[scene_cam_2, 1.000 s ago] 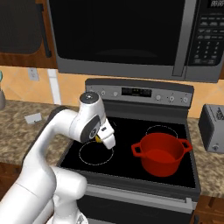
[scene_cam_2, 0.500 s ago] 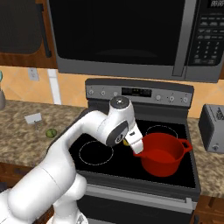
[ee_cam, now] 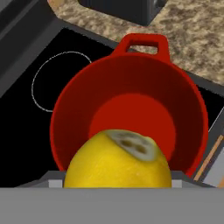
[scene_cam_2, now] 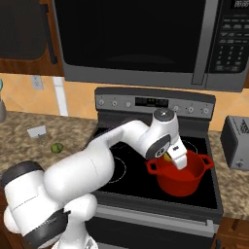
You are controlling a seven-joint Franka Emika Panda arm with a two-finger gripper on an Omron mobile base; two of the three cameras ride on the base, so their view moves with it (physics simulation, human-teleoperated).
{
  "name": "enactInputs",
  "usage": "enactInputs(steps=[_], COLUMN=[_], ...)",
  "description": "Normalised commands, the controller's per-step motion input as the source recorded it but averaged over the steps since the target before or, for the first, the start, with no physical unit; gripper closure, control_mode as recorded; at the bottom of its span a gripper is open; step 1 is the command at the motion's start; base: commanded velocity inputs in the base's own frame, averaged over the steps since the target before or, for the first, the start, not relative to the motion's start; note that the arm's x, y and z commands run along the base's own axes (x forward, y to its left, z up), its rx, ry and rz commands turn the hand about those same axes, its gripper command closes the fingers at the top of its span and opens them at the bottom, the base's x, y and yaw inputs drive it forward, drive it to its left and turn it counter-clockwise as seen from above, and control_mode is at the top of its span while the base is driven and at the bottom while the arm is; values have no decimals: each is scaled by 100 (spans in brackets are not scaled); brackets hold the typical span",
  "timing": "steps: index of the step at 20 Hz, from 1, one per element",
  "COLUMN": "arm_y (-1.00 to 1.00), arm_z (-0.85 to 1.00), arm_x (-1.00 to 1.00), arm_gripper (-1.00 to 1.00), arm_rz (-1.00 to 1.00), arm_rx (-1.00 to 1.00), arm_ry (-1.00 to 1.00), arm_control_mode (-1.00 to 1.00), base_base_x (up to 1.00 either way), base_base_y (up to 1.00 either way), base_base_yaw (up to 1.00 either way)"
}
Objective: Put the lime and lemon in the pot. Retrieve the spatula and lightly stir the vegetables in the pot.
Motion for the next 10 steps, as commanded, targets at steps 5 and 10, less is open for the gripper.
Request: enactInputs(steps=[5,10], arm_y=[-42,-38], arm_z=[-49,-56], arm_x=[51,28], arm_gripper=[100,100], arm_rz=[0,0], arm_rx=[-1,-1], arm_ry=[9,8], arm_control_mode=[-100,-100], base_base_x=[0,0], base_base_y=[0,0], base_base_yaw=[0,0])
